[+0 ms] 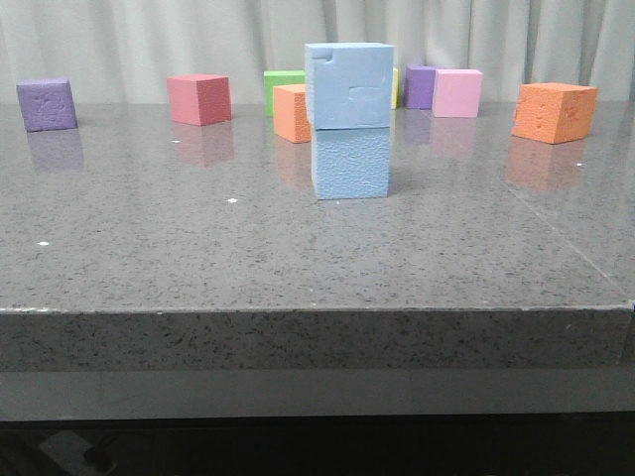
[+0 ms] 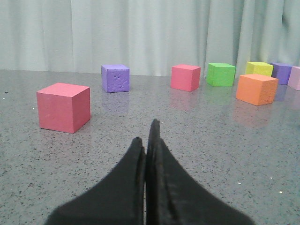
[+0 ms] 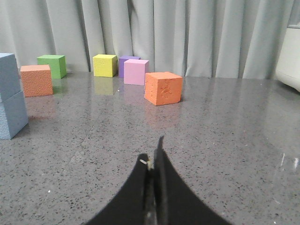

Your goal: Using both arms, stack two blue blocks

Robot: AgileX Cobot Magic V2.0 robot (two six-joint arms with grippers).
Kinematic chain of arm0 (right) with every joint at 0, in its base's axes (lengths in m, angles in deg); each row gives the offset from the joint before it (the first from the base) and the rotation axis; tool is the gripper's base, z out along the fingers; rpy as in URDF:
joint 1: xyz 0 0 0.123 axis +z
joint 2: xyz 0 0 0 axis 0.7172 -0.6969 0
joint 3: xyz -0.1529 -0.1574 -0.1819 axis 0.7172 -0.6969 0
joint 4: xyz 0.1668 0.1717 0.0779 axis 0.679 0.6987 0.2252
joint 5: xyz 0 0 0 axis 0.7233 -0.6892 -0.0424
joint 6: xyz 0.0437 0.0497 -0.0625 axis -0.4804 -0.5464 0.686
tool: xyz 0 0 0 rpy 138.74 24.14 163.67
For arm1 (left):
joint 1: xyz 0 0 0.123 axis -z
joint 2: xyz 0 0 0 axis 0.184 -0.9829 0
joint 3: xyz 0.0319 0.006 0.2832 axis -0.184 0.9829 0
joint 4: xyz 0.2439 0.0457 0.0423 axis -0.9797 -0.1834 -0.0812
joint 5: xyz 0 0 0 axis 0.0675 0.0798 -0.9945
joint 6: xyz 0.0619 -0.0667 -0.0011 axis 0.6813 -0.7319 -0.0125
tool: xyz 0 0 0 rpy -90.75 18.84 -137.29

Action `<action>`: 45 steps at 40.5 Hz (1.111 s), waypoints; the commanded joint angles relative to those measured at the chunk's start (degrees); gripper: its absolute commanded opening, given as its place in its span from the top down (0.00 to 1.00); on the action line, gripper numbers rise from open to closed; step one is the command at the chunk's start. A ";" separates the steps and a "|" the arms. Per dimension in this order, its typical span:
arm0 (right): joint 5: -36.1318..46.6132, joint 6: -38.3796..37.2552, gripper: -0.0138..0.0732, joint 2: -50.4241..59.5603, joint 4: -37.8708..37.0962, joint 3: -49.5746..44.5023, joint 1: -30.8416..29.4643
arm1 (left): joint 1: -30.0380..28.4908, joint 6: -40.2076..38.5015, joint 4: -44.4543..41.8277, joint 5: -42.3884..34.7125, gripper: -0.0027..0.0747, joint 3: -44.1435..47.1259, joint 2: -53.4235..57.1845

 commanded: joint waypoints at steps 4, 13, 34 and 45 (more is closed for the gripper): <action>5.17 1.19 0.98 1.05 -0.59 0.39 -0.29 | -0.17 -0.01 0.40 -4.52 0.99 0.04 1.01; 5.17 1.19 0.98 1.10 1.08 0.39 -2.34 | -0.17 -0.01 0.40 -4.52 0.99 0.04 1.01; 5.17 1.19 0.98 1.10 1.08 0.39 -2.77 | -0.17 -0.01 0.40 -4.52 0.99 0.04 1.01; 5.17 1.19 0.98 1.04 1.08 0.39 -2.77 | -0.17 -0.01 0.40 -4.52 0.99 0.04 1.01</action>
